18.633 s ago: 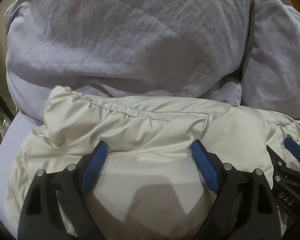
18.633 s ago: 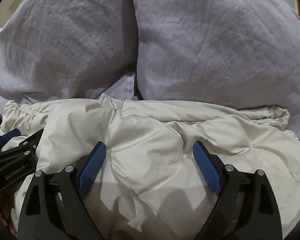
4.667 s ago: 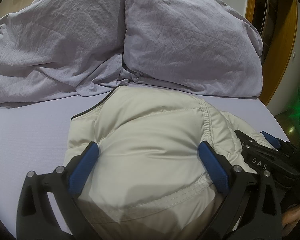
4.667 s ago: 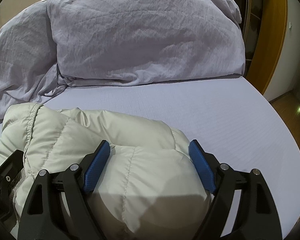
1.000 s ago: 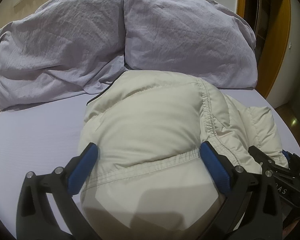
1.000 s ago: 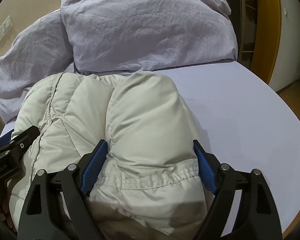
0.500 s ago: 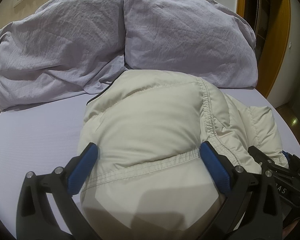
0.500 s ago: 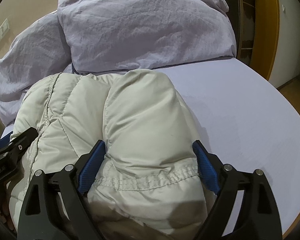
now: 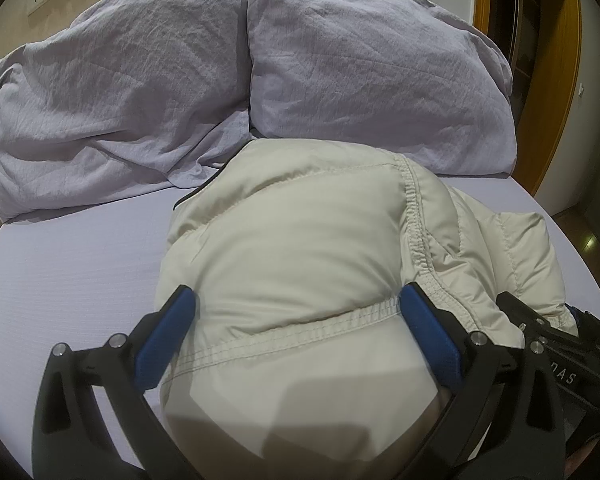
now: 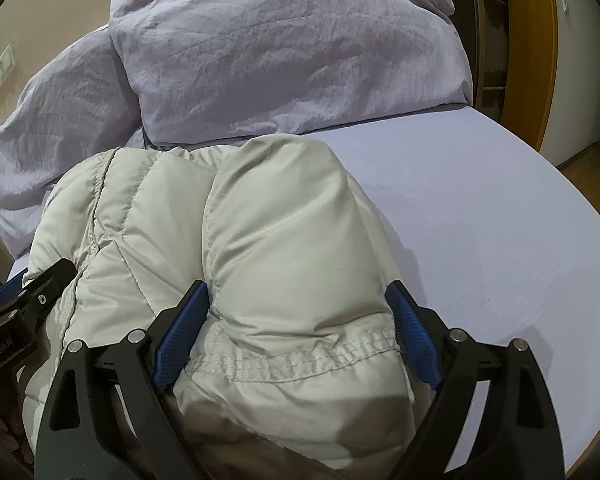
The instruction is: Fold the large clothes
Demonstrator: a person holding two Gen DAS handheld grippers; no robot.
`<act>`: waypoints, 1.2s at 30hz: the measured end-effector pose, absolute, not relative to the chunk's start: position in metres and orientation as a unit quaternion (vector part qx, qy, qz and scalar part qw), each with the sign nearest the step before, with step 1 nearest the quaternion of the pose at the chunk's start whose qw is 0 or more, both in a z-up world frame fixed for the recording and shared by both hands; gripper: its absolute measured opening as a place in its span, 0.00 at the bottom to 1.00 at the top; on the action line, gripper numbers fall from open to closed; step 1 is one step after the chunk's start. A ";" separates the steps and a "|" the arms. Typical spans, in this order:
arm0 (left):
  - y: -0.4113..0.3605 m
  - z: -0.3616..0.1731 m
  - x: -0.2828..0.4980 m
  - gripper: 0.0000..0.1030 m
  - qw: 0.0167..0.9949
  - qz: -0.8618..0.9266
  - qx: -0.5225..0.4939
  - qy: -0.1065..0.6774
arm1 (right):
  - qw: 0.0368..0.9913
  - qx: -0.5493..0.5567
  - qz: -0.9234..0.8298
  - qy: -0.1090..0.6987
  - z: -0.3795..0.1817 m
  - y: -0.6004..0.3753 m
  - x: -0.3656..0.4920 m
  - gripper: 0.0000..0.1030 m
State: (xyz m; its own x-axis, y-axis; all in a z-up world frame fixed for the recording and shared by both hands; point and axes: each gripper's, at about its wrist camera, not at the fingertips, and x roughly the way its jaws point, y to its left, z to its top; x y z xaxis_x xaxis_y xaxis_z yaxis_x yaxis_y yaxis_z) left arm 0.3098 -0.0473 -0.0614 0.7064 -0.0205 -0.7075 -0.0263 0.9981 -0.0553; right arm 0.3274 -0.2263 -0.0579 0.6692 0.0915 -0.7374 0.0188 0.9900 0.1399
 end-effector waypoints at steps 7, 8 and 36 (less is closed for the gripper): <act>-0.047 -0.060 0.310 0.98 0.921 0.000 -0.032 0.389 | 0.903 0.080 0.023 0.421 -0.057 -0.230 0.331 0.90; -0.046 -0.060 0.309 0.98 0.919 -0.001 -0.032 0.392 | 0.901 0.082 0.025 0.425 -0.056 -0.232 0.331 0.90; 0.062 -0.079 0.301 0.98 0.827 -0.066 -0.304 0.468 | 0.752 0.326 0.147 0.553 -0.081 -0.297 0.365 0.99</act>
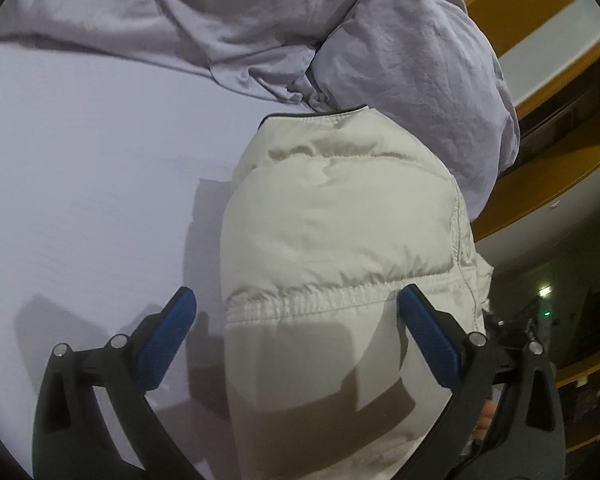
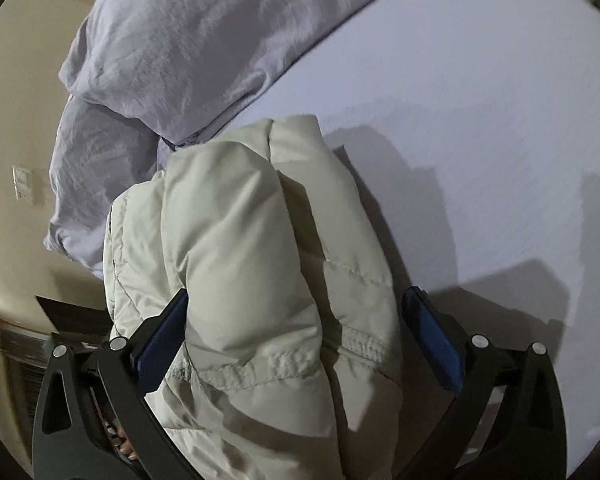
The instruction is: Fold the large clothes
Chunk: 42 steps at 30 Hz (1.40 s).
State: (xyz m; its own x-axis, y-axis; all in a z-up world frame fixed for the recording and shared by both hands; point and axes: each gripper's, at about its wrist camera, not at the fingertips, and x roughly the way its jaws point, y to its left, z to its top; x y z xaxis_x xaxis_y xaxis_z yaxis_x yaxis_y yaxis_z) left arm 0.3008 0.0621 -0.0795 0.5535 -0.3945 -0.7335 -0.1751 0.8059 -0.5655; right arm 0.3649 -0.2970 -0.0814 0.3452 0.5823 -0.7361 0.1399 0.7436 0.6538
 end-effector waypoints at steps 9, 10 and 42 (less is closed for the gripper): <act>0.072 -0.104 0.320 0.98 0.782 -0.106 -0.389 0.475 | 0.730 0.332 0.183 0.569 -0.086 -0.275 0.376 0.99; 0.072 -0.106 0.321 0.98 0.777 -0.108 -0.399 0.475 | 0.727 0.338 0.188 0.567 -0.087 -0.276 0.377 0.99; 0.211 -0.071 0.394 0.73 0.806 -0.072 -0.408 0.422 | 0.695 0.374 0.298 0.538 -0.087 -0.137 0.475 0.59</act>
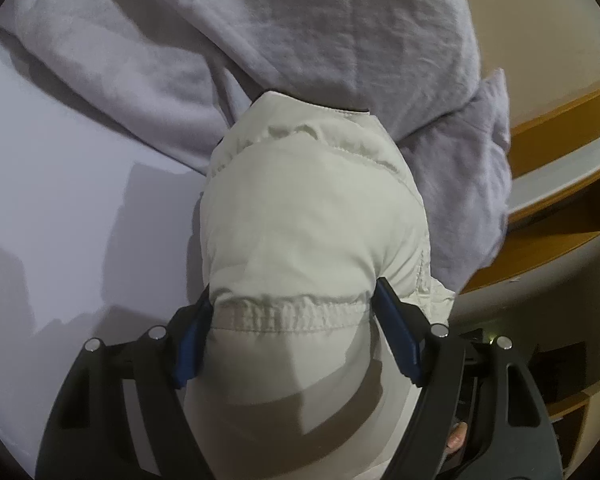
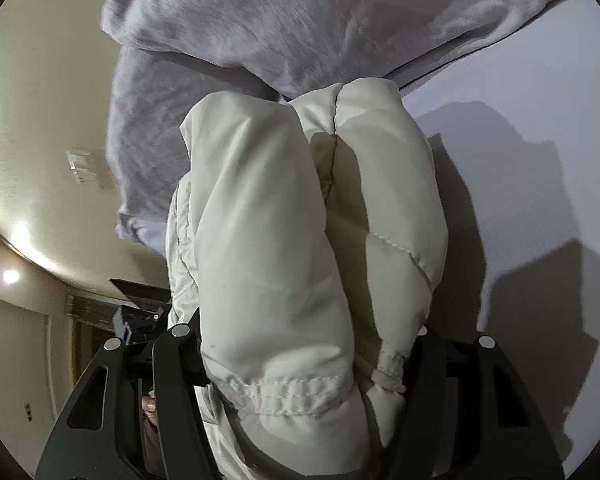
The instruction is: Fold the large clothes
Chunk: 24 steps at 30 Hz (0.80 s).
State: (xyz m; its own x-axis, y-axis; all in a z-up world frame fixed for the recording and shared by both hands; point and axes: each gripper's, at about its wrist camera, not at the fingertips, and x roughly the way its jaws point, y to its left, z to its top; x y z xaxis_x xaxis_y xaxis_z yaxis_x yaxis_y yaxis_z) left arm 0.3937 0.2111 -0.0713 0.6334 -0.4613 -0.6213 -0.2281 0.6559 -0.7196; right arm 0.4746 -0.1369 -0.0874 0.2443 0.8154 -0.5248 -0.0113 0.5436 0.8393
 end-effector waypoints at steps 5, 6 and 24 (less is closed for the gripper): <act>0.208 -0.077 0.404 0.77 0.816 -0.064 -0.386 0.425 | 0.703 0.360 0.269 0.551 -0.090 -0.146 0.472 0.74; 0.207 -0.076 0.405 0.78 0.820 -0.061 -0.378 0.427 | 0.709 0.351 0.265 0.551 -0.087 -0.150 0.470 0.76; 0.156 -0.014 0.413 0.82 0.911 0.040 -0.168 0.374 | 0.880 0.049 0.202 0.427 0.006 -0.071 0.472 0.75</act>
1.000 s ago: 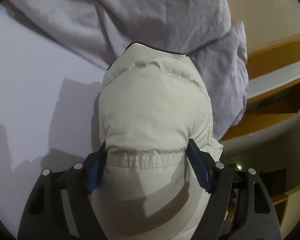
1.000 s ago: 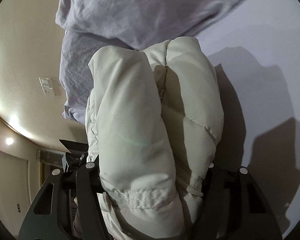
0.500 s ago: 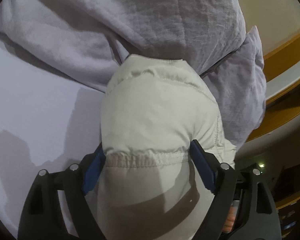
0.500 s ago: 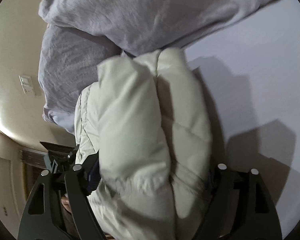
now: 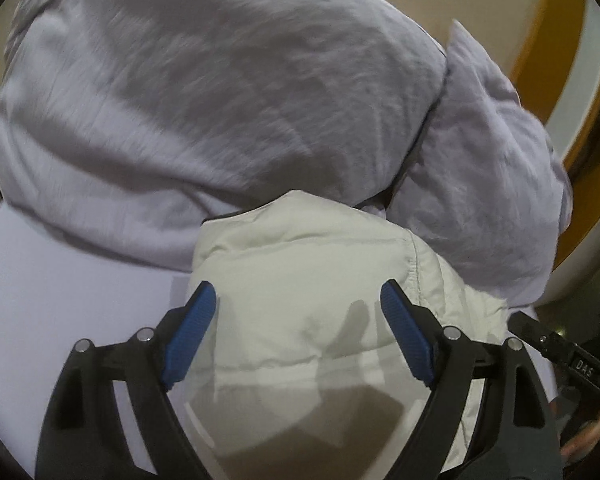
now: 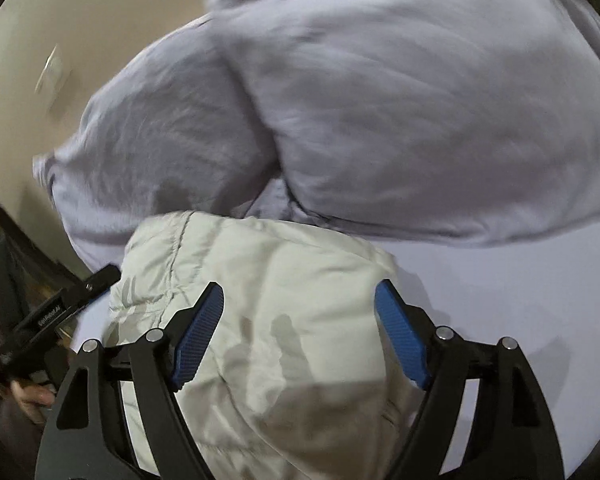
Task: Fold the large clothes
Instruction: 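Press the rolled jacket down onto the bed with both grippers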
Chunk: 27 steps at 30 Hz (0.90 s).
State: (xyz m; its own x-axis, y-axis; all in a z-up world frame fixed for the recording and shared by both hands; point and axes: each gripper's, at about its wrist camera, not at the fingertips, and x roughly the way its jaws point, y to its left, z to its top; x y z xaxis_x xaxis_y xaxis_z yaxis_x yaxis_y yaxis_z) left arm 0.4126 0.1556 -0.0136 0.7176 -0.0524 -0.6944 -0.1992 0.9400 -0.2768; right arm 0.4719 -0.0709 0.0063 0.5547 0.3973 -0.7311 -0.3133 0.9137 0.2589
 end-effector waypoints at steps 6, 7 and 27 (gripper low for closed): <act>0.135 -0.024 0.418 0.83 0.921 0.061 -0.097 0.372 | 0.891 -0.019 0.196 0.410 -0.008 -0.045 0.472 0.74; 0.134 -0.025 0.417 0.84 0.922 0.061 -0.093 0.371 | 0.890 -0.025 0.193 0.412 -0.013 -0.044 0.473 0.74; 0.126 -0.052 0.418 0.93 0.925 0.068 -0.067 0.367 | 0.903 -0.026 0.179 0.390 -0.048 -0.043 0.471 0.80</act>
State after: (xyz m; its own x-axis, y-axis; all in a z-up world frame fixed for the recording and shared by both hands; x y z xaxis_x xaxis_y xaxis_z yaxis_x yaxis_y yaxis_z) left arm 0.4184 0.1262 -0.0521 0.7210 0.0771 -0.6886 -0.1762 0.9815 -0.0746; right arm 0.4710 -0.0435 -0.0479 0.6316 0.3031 -0.7136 -0.3437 0.9345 0.0927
